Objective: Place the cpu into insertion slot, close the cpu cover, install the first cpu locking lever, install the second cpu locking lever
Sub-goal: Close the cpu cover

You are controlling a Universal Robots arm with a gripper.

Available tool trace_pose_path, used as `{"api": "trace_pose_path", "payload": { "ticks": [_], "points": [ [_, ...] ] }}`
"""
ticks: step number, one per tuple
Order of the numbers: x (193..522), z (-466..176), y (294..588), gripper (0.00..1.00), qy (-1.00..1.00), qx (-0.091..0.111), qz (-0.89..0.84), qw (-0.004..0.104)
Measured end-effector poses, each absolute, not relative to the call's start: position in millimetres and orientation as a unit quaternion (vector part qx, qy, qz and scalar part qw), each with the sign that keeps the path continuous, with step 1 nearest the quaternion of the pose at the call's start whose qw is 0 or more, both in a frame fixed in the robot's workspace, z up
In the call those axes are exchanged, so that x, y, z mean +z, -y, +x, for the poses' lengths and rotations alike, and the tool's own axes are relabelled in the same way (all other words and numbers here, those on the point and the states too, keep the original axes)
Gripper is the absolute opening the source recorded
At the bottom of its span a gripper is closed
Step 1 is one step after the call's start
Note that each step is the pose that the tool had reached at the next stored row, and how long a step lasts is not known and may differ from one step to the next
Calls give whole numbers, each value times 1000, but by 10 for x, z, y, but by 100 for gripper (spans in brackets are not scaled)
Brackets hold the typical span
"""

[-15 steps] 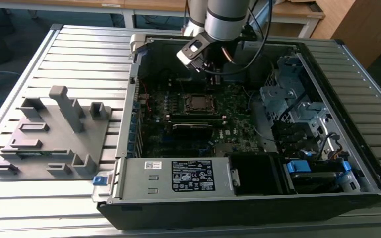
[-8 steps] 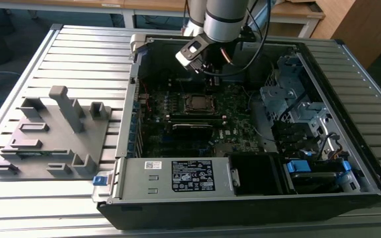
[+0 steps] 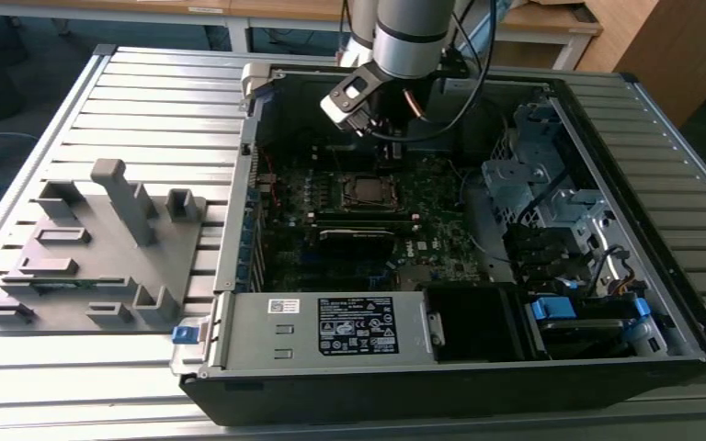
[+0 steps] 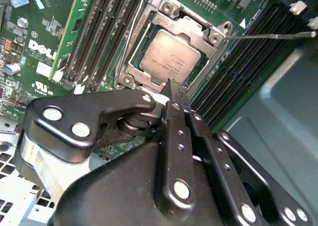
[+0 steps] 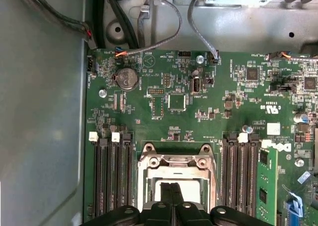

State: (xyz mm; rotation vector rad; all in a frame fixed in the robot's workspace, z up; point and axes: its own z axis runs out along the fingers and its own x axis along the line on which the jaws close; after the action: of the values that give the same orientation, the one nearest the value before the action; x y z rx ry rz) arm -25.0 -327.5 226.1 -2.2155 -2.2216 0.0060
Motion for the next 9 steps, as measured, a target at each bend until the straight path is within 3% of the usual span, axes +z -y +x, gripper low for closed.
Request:
{"api": "trace_pose_path", "payload": {
  "ticks": [9],
  "points": [
    [2227,-270,3288,10,708,2,-706,2]
  ]
}}
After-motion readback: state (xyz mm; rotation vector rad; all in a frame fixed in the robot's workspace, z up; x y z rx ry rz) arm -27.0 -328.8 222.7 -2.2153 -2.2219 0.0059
